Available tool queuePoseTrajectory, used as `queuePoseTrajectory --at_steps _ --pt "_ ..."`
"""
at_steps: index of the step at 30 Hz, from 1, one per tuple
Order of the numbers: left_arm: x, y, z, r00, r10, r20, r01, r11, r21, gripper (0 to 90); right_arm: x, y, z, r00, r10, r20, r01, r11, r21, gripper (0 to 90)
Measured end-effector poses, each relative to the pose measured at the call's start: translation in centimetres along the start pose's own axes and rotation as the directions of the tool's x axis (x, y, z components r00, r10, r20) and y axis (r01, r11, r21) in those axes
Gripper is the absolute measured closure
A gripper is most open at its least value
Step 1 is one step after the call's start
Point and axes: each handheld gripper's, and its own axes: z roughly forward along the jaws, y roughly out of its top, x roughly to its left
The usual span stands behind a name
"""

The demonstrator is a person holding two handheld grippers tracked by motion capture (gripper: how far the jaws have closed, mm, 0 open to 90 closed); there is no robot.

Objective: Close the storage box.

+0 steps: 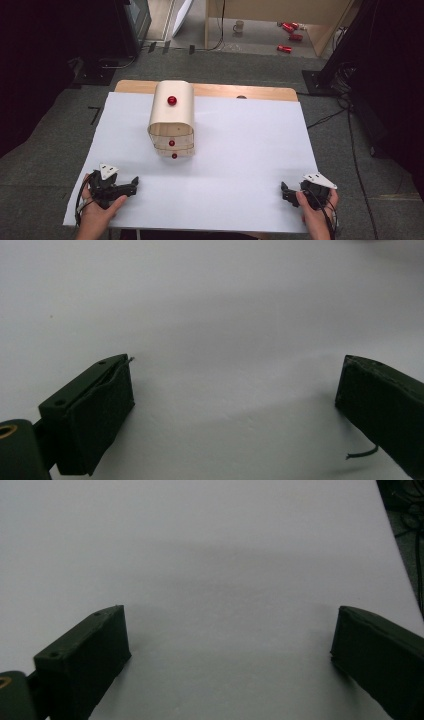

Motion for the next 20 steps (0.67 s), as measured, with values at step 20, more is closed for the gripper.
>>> queuePoseTrajectory --at_steps 20 --pt "-0.01 0.0 0.0 1.0 0.0 -0.001 0.0 1.0 0.0 2.0 0.07 -0.16 0.07 1.0 -0.002 0.003 0.002 1.0 -0.008 1.2"
